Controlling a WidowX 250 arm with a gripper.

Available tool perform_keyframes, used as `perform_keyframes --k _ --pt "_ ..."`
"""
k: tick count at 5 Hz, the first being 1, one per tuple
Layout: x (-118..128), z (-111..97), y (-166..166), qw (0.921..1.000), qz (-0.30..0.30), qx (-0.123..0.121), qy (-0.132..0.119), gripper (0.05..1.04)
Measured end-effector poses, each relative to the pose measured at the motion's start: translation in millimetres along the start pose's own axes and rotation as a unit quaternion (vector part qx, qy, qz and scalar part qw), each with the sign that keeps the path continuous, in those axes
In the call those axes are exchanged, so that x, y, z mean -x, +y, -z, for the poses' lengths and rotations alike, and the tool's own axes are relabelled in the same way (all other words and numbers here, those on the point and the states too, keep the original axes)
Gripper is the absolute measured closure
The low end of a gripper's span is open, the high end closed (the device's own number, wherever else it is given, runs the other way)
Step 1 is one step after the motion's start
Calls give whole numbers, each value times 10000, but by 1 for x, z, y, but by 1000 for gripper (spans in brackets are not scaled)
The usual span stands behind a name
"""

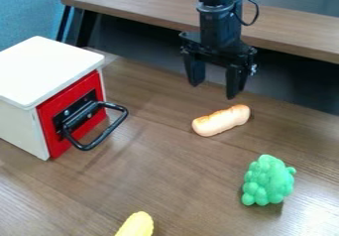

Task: Open the drawer

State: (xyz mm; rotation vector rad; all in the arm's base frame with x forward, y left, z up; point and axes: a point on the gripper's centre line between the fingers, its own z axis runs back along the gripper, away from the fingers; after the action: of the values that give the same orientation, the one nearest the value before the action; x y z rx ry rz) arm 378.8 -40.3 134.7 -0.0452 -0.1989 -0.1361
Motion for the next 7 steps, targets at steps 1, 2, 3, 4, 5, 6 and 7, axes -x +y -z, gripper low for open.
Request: perform_keyframes --k 1,2,3,4,5,6,7 --pt "3 12 0 9998 -29 20 175 84" --pt "6 17 1 9998 11 -6 200 84" --pt "7 19 2 9998 -6 -8 207 84" --pt "14 24 7 9994 -81 -55 331 84" --pt "21 17 25 9990 -287 -150 299 84" --pt "34 16 41 9982 -451 -176 362 84" --pt "47 9 57 9969 -629 -307 364 84"
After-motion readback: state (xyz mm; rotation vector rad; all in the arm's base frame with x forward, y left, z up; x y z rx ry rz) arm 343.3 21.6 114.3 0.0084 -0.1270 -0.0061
